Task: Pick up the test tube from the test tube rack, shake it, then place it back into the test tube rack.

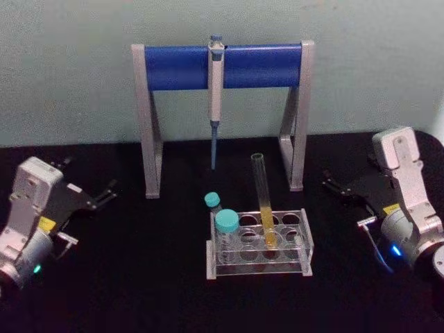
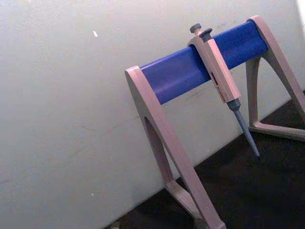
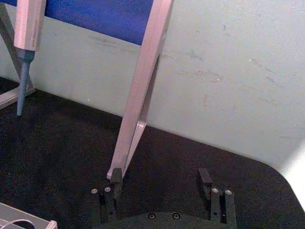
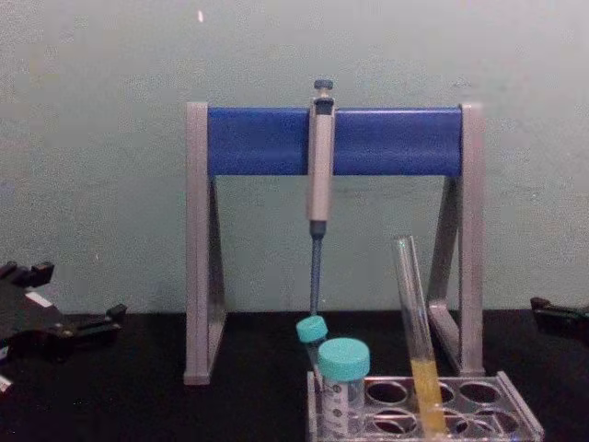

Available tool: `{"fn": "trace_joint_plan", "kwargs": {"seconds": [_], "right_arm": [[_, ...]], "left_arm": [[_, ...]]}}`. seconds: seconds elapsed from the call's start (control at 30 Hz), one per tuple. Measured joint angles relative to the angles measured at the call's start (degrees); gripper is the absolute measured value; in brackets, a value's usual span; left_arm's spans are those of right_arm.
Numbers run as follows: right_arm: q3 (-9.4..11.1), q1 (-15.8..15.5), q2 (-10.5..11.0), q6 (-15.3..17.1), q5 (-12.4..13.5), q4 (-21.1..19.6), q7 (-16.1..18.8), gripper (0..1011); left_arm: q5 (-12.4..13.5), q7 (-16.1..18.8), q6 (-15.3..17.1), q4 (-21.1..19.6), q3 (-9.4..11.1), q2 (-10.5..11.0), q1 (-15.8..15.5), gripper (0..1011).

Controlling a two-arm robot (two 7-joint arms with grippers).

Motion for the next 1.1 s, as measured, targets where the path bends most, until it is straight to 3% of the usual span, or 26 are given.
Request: {"fn": "trace_joint_plan", "kwargs": {"seconds": [1.1], "right_arm": [[0.0, 0.0, 0.0, -0.1, 0.0, 0.0, 0.0, 1000]], "left_arm": [[0.0, 0.0, 0.0, 0.0, 0.0, 0.0, 0.0, 1001]]}}
